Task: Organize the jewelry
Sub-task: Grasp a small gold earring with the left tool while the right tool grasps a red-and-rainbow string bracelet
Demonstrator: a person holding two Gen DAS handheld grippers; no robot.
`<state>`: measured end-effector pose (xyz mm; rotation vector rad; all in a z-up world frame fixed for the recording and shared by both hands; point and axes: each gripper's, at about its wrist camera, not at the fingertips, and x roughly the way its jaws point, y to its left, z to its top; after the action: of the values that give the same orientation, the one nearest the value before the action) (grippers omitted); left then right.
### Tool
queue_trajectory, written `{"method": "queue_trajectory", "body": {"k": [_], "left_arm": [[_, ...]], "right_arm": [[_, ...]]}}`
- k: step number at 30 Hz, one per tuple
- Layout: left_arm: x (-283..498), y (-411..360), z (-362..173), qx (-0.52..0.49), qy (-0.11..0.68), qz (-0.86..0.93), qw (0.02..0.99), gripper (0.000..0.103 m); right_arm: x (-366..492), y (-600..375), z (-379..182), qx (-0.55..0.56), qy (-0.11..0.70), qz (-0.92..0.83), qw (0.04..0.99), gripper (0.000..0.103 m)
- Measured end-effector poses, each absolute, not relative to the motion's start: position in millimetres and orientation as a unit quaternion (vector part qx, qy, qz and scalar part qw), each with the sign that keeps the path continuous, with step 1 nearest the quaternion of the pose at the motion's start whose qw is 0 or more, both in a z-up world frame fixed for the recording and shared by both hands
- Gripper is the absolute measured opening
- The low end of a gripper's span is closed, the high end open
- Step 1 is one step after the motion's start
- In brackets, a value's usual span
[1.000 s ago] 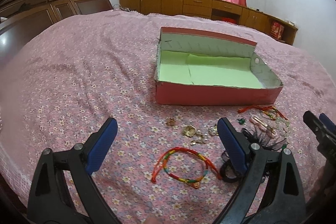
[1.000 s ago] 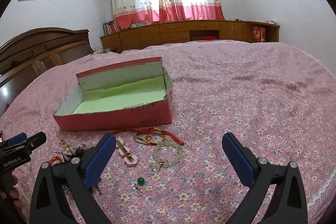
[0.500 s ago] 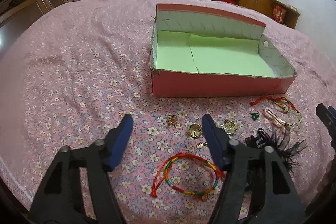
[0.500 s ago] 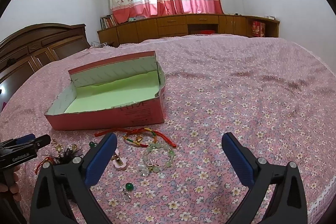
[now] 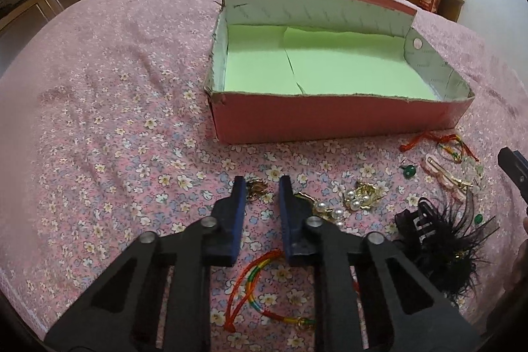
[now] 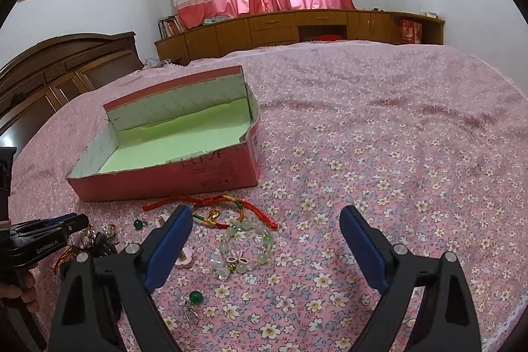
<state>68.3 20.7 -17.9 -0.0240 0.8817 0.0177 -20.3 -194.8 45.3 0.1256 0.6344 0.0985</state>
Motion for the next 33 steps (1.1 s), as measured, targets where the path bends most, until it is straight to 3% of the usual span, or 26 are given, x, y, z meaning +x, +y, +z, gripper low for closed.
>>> {"method": "queue_trajectory", "body": {"k": [19,23,25,27,33], "left_arm": [[60,23,-2,-0.024,0.396,-0.014,0.918,0.006],[57,29,-1,-0.026,0.393,-0.014,0.919,0.006],[55,30,0,-0.025,0.392,-0.015,0.919,0.006],[55,25,0,-0.025,0.390,-0.015,0.920,0.006],[52,26,2,-0.030,0.387,-0.018,0.921,0.006]], "right_arm": [[7,-182,41,0.041,0.355,0.099,0.928,0.080],[24,-175,34,0.022,0.384,0.108,0.917,0.068],[31,-171,30,0.010,0.398,0.110,0.911,0.056],[38,-165,25,-0.010,0.414,0.114,0.903,0.034],[44,-154,19,-0.047,0.420,0.128,0.897,0.023]]}}
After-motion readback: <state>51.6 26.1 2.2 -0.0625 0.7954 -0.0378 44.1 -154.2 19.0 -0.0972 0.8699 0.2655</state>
